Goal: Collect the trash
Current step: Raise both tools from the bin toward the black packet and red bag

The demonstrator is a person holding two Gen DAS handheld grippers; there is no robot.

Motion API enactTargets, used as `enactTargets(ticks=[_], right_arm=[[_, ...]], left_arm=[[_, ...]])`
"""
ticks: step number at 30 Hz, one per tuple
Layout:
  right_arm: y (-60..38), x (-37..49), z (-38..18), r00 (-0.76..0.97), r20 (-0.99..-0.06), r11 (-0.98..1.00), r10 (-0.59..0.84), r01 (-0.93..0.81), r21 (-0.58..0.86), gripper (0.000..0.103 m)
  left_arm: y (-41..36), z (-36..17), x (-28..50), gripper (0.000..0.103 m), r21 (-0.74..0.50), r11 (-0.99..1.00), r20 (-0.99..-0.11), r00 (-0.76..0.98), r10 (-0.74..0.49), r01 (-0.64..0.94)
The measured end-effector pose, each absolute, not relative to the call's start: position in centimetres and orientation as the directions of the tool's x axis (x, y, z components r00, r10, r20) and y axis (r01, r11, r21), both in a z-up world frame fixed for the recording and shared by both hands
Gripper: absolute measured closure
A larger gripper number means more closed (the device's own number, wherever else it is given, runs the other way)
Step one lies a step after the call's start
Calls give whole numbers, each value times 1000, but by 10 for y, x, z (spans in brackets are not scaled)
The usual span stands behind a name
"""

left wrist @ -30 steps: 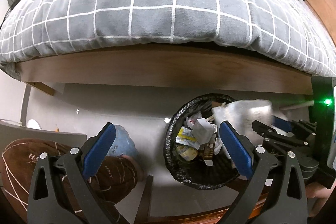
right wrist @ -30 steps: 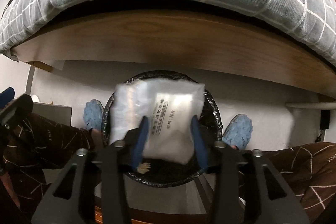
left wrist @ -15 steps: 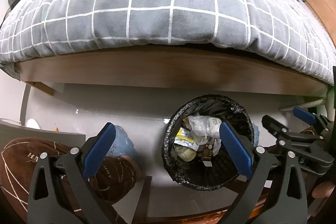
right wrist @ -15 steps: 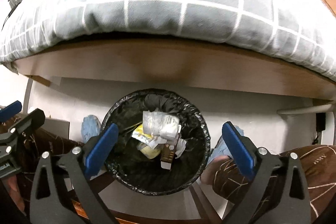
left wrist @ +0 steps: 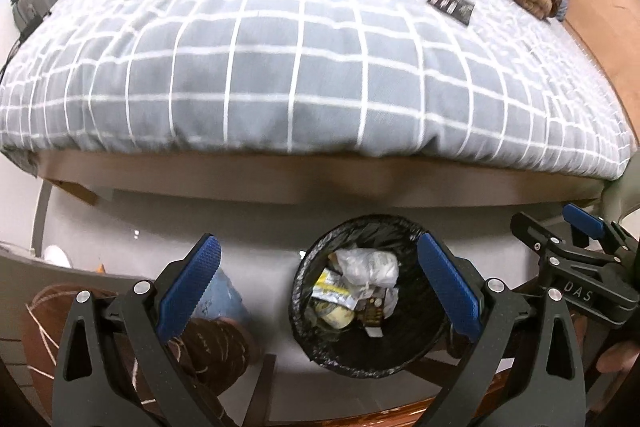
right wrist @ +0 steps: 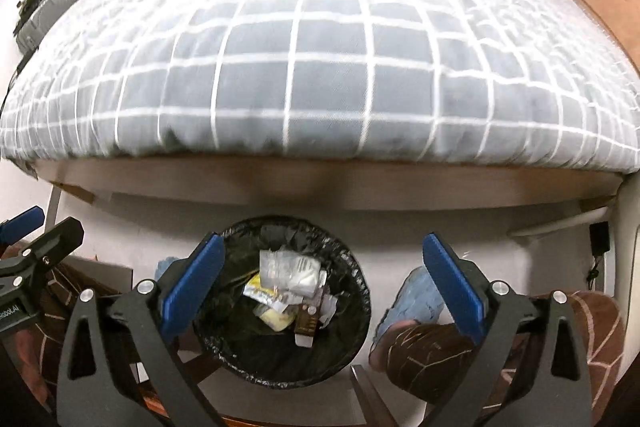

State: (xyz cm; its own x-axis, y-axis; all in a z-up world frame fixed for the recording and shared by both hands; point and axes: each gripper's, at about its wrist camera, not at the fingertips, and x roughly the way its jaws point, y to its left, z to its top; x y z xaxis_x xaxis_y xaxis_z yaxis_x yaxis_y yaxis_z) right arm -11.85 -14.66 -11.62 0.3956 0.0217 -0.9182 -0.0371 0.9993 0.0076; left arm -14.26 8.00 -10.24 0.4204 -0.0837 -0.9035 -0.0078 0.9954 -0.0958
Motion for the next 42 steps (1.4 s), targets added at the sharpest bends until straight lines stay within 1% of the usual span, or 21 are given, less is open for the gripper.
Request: enactTargets(ticks=[11, 16, 21, 32, 40, 42], right_arm=[[-165, -84, -61, 495, -869, 1000, 4, -7, 0, 8], [-170, -62, -44, 520, -854, 1000, 8, 10, 15, 8], [-169, -30, -33, 538, -843, 1000, -14, 24, -1, 8], [-150, 58, -42, 529, -849, 999, -4, 48, 25, 8], [-139, 124, -68, 486, -874, 995, -1, 84, 46, 8], [-137, 135, -74, 475, -880, 995, -3, 92, 47, 9]], left_arm=[[71, -49, -113, 6, -99, 995, -855, 510, -90, 9], [71, -33, -93, 6, -116, 993, -835, 541, -98, 0], [73, -21, -71, 6, -113, 994, -822, 562, -93, -1], [88, -15, -14, 6, -116, 993, -812, 576, -94, -1], [95, -30, 18, 6, -114, 994, -825, 557, -95, 2], [97, -36, 23, 6, -117, 993, -830, 549, -98, 1]])
